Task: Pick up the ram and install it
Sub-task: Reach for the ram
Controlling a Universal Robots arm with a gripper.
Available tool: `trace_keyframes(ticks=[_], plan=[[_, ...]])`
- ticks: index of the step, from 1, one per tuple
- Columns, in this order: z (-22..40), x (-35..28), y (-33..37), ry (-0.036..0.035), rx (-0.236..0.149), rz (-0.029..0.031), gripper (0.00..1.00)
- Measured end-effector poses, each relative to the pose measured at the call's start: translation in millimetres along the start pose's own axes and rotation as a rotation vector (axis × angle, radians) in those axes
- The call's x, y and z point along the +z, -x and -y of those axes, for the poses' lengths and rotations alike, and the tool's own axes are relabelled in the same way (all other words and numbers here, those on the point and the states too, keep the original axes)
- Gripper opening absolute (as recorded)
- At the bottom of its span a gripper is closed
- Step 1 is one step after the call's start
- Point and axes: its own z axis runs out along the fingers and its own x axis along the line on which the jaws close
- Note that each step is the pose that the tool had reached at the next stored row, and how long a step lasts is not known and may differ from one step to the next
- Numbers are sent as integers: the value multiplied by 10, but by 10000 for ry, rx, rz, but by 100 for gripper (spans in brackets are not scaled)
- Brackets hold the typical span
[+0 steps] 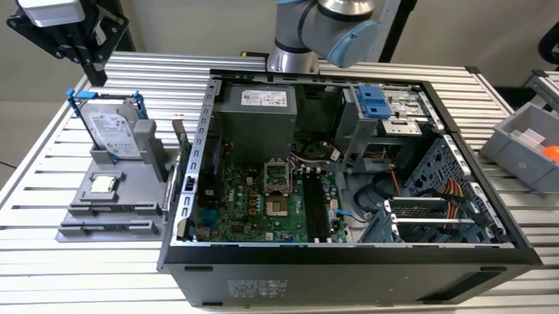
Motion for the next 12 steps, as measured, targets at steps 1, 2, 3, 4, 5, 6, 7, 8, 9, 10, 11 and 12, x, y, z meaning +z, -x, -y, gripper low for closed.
trace_keyframes(ticks=[1,2,3,4,5,6,7,8,9,10,11,12], plan=[[11,0,-2,1,0,0,0],[23,0,-5,0,-1,-1,0],[34,0,-9,0,0,-1,0],[46,1,-15,0,0,-1,0],[59,1,-22,0,0,-1,0],[71,2,-31,0,0,-1,0],[83,3,-39,0,0,0,0],[97,4,-46,1,-1,0,0],[109,4,-51,0,0,0,0],[123,4,-56,0,0,-1,0],[136,5,-61,0,0,-1,0],[149,5,-65,0,0,-1,0]])
